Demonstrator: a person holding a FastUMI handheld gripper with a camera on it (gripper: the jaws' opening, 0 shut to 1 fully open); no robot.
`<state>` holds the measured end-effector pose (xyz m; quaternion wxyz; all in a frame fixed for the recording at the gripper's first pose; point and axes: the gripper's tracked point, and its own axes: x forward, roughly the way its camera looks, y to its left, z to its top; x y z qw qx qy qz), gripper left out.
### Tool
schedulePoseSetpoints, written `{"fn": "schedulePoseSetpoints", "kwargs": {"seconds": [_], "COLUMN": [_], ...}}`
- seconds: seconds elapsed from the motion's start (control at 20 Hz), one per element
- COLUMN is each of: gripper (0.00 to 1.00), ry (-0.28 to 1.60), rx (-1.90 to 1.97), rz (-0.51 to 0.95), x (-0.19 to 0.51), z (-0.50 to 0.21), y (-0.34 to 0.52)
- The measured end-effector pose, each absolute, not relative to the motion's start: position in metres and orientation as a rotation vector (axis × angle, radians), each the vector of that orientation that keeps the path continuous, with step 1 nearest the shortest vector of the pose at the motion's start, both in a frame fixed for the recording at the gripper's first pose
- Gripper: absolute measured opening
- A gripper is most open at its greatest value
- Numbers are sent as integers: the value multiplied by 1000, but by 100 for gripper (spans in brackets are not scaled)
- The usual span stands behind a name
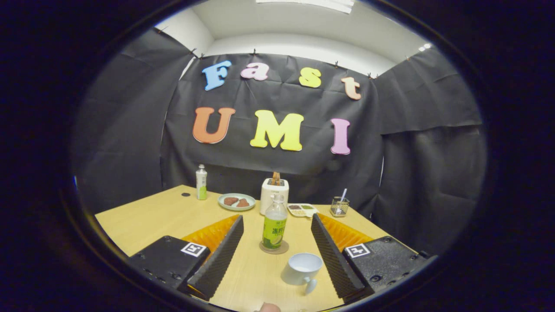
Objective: Take the bottle from table, then pour the juice into the cup, finally place the bottle on the coaster
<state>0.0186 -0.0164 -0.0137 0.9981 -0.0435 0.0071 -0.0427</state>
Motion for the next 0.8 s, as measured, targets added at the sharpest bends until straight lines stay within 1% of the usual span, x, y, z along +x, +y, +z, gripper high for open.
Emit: {"fn": "schedulePoseSetpoints", "kwargs": {"seconds": [0.4,0.8], "gripper": [100,100], "ry": [29,-33], "rx": [5,27], "rz": [-94,-74], "x": [-1,-5], "z": [-28,-18], "y": [-34,-37]}}
